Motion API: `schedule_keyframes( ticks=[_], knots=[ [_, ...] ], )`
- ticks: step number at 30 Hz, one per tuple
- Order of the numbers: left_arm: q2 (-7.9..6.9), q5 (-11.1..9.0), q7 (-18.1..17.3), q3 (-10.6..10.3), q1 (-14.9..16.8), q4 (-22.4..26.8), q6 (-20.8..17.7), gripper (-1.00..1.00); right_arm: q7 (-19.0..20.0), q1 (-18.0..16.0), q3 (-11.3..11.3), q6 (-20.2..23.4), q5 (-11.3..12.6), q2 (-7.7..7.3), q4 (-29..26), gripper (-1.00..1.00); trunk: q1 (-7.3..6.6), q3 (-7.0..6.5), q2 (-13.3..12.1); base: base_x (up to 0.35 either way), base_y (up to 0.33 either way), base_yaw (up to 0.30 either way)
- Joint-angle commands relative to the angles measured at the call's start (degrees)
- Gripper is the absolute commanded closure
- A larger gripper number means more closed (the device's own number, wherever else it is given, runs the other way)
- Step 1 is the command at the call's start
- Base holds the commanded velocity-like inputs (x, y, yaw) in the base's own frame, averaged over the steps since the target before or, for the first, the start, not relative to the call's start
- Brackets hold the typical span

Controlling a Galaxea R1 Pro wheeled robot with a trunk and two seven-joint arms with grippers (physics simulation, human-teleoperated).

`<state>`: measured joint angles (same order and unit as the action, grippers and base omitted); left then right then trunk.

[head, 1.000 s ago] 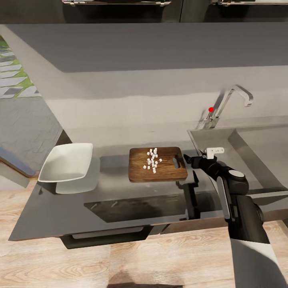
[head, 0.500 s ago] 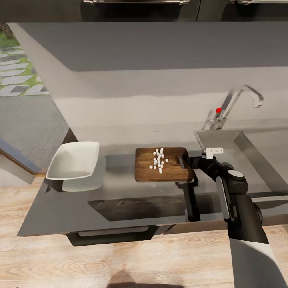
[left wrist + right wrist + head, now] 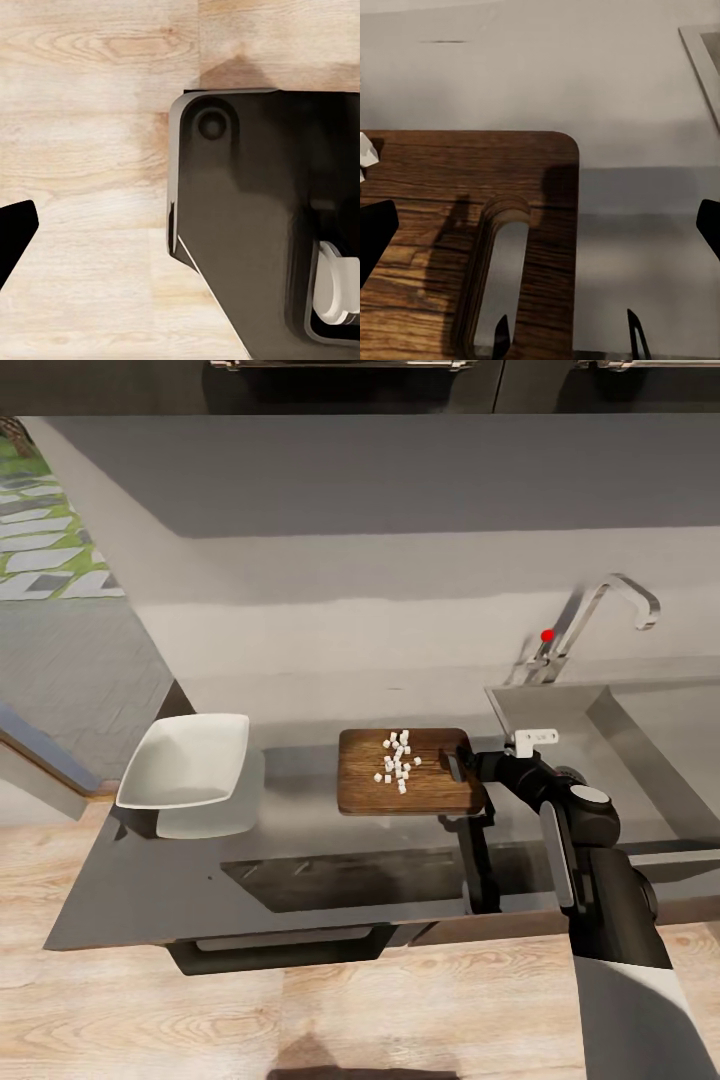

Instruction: In the kitchen, take the Vidalia onion out of the sink, dice it on the chopping board with the paring knife, put the diced onion into the bowl on the countertop, then place both the paring knife and the chopping board into the sink.

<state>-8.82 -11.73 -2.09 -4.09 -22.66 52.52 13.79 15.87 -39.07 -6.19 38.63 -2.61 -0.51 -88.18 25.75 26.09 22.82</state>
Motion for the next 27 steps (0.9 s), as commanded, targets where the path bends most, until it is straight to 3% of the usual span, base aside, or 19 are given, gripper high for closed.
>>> schedule_keyframes(
  ticks=[1,27],
  knots=[
    [-0.05,-0.60,-0.20,-0.12,-0.01,0.04,0.09,-1.00,0.40,-0.04,-0.06,0.31,-0.29,0.02,-0.06,-1.00,0.03,0.08,0.10,0.000,0.000,0.000],
    [-0.05,-0.60,-0.19,-0.12,-0.01,0.01,0.01,-1.00,0.41,-0.04,-0.31,0.39,-0.29,-0.06,-0.11,-1.00,0.03,2.09,0.10,0.000,0.000,0.000]
  ],
)
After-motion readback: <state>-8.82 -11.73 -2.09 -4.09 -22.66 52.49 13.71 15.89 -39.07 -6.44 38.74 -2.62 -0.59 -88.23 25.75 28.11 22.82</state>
